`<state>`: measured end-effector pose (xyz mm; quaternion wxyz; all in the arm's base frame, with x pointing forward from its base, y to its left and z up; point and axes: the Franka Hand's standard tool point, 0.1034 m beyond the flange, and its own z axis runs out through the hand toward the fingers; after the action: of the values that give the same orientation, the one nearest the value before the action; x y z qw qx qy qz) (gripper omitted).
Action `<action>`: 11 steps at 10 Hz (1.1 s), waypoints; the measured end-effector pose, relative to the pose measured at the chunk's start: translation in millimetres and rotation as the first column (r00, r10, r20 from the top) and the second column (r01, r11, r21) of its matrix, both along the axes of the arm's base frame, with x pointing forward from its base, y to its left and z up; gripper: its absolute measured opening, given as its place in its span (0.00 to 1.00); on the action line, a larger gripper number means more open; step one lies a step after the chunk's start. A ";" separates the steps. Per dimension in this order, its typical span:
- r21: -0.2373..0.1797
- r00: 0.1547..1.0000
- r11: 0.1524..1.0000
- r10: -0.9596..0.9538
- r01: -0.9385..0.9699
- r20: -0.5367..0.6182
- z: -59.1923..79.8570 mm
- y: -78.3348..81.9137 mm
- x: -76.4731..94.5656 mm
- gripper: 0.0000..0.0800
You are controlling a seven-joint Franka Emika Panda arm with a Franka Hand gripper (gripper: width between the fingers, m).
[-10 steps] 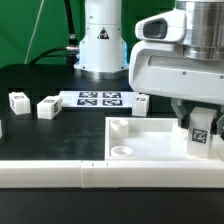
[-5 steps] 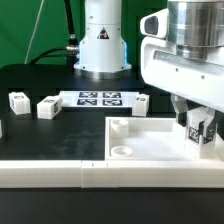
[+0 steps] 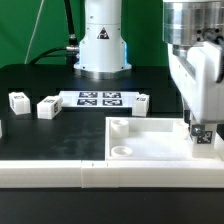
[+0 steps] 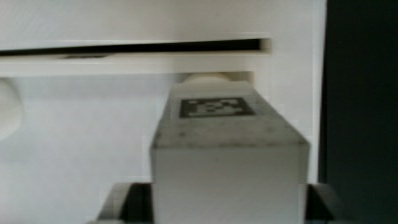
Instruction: Assemble one leg
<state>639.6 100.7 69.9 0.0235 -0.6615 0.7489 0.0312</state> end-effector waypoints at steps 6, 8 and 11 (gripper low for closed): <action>0.015 1.000 1.000 0.026 -0.025 -0.002 -1.9 4.2 -1.5 0.79; 0.014 0.969 0.969 0.245 -0.245 0.018 -1.6 8.1 -1.9 0.81; -0.037 0.733 0.733 0.680 -0.679 0.026 -3.1 20.3 -2.0 0.81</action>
Offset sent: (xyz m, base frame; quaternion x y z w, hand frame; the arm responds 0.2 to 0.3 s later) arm 0.0000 0.0000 0.0000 0.0000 0.0000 0.0000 1.0000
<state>637.6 121.0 66.9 0.0165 -0.8900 0.4554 0.0156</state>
